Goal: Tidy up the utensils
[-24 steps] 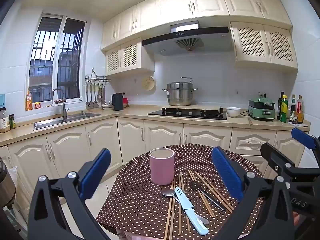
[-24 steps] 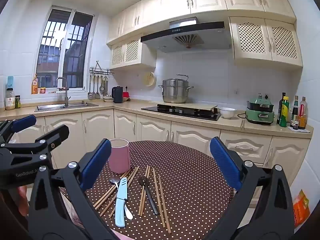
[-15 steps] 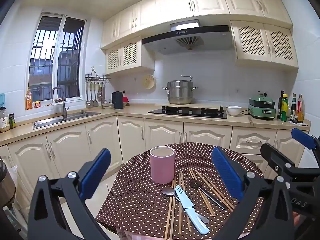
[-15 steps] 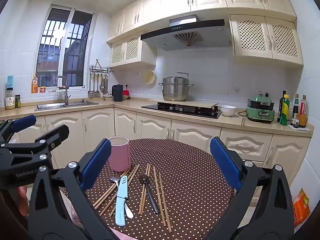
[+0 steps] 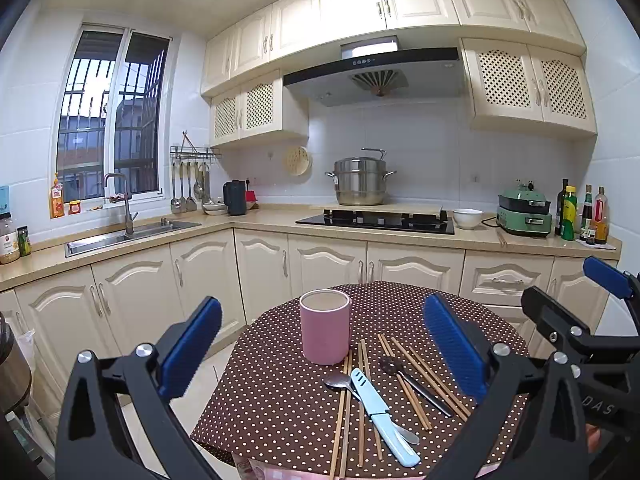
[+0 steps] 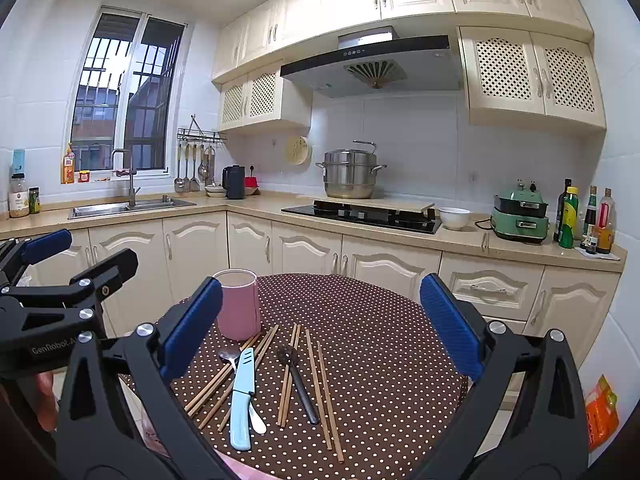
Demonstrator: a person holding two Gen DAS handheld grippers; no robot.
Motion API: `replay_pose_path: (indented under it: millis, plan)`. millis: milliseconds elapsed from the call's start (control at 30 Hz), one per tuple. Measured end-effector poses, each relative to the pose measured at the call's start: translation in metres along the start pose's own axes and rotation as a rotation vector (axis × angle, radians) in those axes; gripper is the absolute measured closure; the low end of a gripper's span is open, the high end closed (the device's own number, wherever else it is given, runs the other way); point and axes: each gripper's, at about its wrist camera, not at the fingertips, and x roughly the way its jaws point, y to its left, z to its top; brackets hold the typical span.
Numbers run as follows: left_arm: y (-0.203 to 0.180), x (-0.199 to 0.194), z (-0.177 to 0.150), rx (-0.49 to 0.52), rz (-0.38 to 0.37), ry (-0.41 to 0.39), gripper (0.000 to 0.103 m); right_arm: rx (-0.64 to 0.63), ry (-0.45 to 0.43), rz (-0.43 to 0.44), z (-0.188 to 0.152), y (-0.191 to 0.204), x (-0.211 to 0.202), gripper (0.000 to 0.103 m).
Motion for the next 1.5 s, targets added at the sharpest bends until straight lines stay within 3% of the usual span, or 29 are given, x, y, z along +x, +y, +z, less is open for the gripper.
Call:
replay_pose_path:
  millis: [1500]
  plan:
    - [0.0, 0.008, 0.011, 0.007, 0.01, 0.036, 0.004, 0.007, 0.047, 0.007, -0.001, 0.003, 0.009, 0.006]
